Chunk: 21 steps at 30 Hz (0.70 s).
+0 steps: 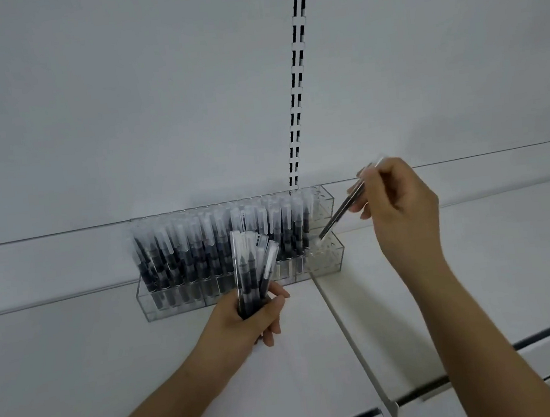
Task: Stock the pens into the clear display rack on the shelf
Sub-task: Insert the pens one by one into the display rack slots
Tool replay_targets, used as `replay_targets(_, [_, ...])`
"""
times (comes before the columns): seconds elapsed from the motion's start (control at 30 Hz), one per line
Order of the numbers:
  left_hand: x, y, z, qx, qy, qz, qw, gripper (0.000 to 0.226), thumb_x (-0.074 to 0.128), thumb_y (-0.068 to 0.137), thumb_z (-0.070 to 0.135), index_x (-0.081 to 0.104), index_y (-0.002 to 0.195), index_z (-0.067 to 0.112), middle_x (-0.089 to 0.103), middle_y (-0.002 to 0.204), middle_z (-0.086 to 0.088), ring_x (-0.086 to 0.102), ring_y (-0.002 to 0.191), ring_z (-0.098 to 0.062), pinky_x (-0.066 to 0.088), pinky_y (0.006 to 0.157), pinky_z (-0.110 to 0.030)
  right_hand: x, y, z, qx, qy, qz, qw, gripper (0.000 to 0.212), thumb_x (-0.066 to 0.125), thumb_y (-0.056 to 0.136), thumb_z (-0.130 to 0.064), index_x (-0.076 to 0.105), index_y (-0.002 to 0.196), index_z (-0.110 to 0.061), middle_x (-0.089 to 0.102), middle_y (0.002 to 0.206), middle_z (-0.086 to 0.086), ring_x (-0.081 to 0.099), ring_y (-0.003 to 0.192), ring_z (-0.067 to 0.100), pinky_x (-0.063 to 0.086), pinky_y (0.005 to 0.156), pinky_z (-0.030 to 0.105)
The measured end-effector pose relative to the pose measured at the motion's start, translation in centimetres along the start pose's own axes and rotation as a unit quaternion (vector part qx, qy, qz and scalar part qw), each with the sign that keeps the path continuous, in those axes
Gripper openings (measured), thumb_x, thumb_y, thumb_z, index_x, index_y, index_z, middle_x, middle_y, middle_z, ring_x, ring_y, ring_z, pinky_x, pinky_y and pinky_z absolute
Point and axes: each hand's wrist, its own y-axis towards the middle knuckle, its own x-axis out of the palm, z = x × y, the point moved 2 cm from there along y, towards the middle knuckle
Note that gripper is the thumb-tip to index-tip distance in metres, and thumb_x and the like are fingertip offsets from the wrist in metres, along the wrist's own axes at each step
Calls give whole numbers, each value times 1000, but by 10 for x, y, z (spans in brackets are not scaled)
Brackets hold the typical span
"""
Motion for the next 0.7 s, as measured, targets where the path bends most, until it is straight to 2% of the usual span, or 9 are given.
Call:
replay_targets(0.13, [3,-1,4,2,-17,10,1000,8,58,93,10,65,94,6,50,52,-2,45,42,-7,35,39,-10,5,1,6,-17,-76,-55,995,15,52,101,-22,58,89,-16,68,72,-1,67,67,12,56,72,35])
replay_targets(0.33, [4,-2,8,3,-5,17,1000,8,59,93,12,65,93,6,49,51,-4,43,38,-4,35,39,-10,16,-5,15,-32,-107,-112,987,13,46,103,-20,53,93,-18,69,76,1,68,70,7,53,67,19])
replay_targets(0.53, [4,-3,9,-4,-11,18,1000,9,59,93,12,65,95,6,49,54,-5,42,36,-3,35,39,-9,20,-1,19,-59,-170,-137,974,15,45,104,-24,53,93,-19,67,73,-3,66,70,3,54,71,28])
replay_targets(0.63, [5,-4,10,-2,-10,15,1000,9,59,93,12,64,96,5,48,54,-5,42,36,-2,35,39,-9,31,-6,29,-85,-253,-208,941,15,47,103,-29,50,90,-22,64,75,-2,66,72,15,52,69,38])
replay_targets(0.7, [5,-3,10,0,-5,15,1000,9,59,93,12,64,96,5,48,54,-5,42,36,-2,35,39,-9,40,-14,35,-93,-279,-230,928,16,45,103,-29,45,89,-24,59,71,-3,62,67,17,49,63,38])
